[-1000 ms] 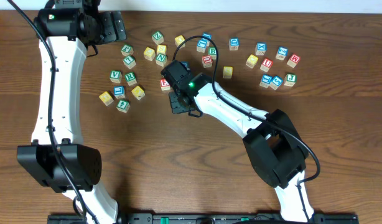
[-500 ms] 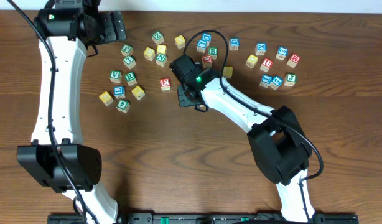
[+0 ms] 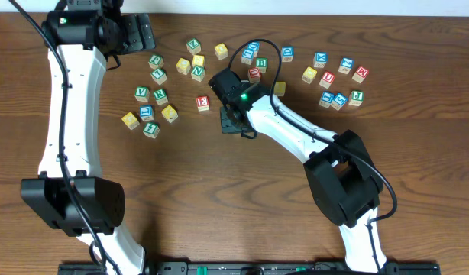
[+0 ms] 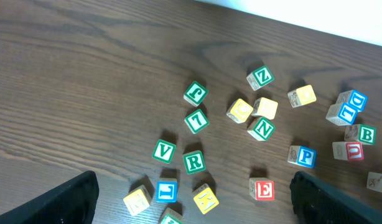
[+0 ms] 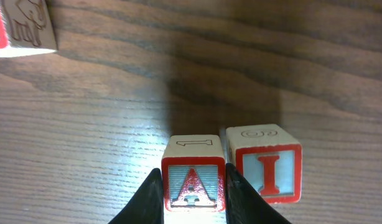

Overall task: Spell out AI2
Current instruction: 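Set the I block down right of the A block and release, then lift the right gripper and move it to the far right blocks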

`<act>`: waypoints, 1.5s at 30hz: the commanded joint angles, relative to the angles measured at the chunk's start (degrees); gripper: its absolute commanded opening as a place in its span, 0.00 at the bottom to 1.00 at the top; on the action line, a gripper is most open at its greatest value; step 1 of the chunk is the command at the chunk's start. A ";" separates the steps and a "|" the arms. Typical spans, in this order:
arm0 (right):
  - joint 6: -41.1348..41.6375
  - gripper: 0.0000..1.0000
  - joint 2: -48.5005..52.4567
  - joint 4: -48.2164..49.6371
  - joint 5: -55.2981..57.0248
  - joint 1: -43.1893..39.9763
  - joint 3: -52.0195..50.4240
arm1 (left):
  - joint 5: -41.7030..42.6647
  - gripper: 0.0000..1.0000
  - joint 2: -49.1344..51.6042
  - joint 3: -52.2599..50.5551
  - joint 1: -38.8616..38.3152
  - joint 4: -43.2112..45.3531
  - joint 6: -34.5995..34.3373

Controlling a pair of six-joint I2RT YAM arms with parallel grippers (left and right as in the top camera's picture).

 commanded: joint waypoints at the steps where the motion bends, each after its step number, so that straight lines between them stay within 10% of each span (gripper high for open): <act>1: 1.46 0.24 1.09 -1.07 -0.52 -0.31 0.33 | -0.52 0.98 0.42 0.39 -0.02 0.00 0.15; 45: -9.31 0.38 -9.16 -4.48 -0.48 -15.45 9.97 | -0.52 0.97 0.42 0.39 -0.02 0.00 0.15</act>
